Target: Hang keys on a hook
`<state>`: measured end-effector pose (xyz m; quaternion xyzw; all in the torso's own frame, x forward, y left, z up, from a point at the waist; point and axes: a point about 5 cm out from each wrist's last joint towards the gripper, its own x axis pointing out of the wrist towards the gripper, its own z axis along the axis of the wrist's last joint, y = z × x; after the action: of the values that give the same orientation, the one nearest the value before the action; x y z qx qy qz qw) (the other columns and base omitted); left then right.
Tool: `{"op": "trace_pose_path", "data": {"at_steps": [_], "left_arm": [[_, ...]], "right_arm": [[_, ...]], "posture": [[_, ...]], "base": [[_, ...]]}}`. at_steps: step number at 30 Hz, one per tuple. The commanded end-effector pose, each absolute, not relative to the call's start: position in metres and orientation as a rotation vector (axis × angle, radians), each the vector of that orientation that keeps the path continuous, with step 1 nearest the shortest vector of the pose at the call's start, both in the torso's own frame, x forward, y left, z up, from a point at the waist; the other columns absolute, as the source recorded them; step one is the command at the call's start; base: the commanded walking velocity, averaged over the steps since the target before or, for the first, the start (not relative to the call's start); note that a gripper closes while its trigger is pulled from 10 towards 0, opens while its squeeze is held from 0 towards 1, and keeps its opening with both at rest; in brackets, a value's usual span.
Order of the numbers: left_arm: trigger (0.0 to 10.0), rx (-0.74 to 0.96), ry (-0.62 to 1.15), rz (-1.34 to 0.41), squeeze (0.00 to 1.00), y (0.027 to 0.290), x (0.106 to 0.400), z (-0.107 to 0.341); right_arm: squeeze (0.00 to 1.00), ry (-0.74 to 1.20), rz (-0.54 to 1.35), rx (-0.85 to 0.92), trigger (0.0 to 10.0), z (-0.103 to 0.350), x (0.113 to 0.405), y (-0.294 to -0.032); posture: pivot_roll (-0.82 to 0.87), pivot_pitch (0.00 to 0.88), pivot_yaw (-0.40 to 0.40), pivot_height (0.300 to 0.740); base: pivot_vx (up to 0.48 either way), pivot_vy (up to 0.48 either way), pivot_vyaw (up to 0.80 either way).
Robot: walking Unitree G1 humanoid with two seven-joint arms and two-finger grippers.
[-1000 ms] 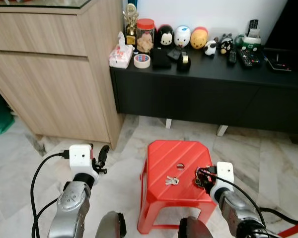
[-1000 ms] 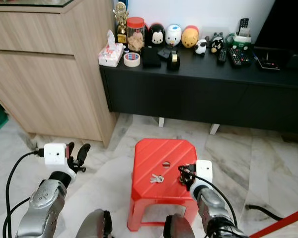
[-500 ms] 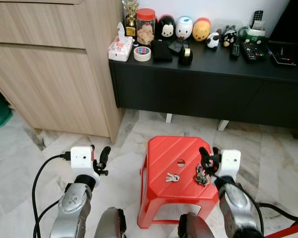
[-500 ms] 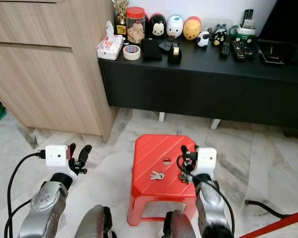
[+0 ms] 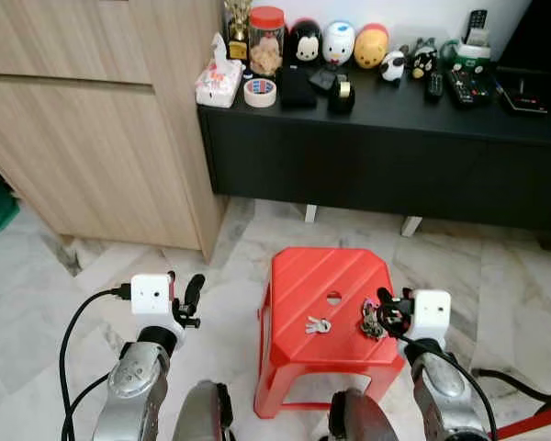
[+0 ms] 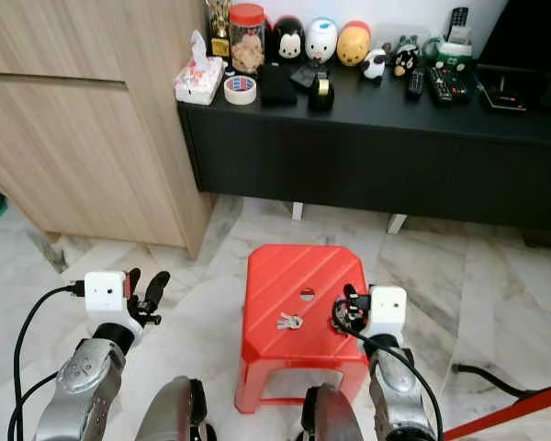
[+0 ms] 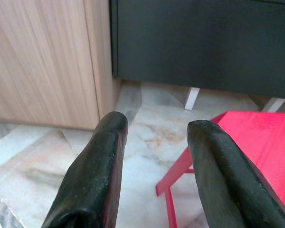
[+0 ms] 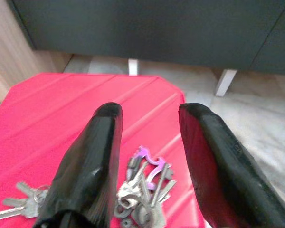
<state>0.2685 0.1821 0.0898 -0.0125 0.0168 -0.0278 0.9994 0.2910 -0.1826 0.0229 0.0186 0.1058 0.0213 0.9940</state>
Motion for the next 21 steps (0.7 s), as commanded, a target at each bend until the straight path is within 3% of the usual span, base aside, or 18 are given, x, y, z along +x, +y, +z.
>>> {"op": "trace_pose_path", "data": {"at_steps": [1,7,11,21], "left_arm": [[10.0,-0.017,0.04,-0.063,0.0,0.183,0.266,0.089],[10.0,-0.01,0.043,-0.063,0.0,0.185,0.265,0.09],[10.0,-0.006,0.046,-0.069,0.0,0.186,0.265,0.09],[10.0,0.012,0.045,-0.086,0.0,0.185,0.266,0.091]], "right_arm": [[0.0,0.264,0.053,0.048,10.0,0.015,0.288,-0.179],[0.0,0.342,0.043,0.018,10.0,0.013,0.296,-0.178],[0.0,0.508,-0.016,-0.042,10.0,0.002,0.296,-0.185],[0.0,0.564,-0.011,-0.014,10.0,0.0,0.297,-0.186]], "posture": [[0.11,0.152,-0.026,0.599],[0.12,0.154,-0.019,0.599],[0.12,0.153,-0.014,0.599],[0.12,0.144,-0.01,0.599]], "base": [[0.0,0.0,0.0],[0.0,0.0,0.0],[0.0,0.0,0.0],[0.0,0.0,0.0]]}}
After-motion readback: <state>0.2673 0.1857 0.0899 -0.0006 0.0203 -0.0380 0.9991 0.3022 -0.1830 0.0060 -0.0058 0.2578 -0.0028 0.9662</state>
